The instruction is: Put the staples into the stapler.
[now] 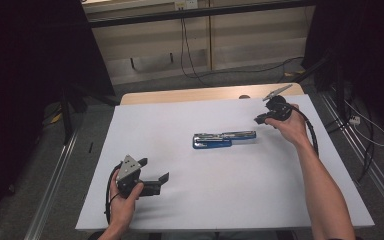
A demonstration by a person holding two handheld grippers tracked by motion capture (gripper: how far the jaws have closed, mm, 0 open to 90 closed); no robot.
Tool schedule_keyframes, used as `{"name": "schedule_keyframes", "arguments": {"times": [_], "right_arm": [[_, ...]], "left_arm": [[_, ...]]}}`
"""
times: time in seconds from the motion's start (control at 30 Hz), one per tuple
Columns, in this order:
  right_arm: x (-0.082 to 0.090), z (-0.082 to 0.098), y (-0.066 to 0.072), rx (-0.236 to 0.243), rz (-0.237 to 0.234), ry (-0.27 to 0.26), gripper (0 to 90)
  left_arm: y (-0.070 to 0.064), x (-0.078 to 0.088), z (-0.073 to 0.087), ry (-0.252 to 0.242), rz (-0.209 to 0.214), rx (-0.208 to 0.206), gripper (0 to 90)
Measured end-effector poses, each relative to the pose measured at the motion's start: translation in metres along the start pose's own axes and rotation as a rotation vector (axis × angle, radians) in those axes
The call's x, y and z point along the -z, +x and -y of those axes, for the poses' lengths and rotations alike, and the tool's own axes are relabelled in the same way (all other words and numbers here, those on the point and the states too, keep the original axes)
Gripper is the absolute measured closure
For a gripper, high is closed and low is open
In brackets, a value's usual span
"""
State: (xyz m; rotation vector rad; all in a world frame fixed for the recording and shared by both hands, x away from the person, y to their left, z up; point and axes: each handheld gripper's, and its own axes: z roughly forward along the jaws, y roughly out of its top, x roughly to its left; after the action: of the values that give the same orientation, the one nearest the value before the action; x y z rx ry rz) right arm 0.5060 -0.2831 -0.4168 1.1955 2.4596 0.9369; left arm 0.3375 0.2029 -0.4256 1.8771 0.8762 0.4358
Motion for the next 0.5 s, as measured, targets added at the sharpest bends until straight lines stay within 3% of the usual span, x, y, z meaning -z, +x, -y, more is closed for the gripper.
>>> {"name": "schedule_keyframes", "arguments": {"times": [0.2, 0.5], "right_arm": [[0.006, -0.006, 0.008, 0.010, -0.031, -0.071, 79.3], [0.007, -0.013, 0.019, 0.020, -0.086, -0.120, 79.3]], "left_arm": [[0.001, -0.001, -0.001, -0.005, 0.000, 0.004, 4.4], [0.000, 0.000, -0.001, -0.005, 0.002, 0.002, 4.4]]}}
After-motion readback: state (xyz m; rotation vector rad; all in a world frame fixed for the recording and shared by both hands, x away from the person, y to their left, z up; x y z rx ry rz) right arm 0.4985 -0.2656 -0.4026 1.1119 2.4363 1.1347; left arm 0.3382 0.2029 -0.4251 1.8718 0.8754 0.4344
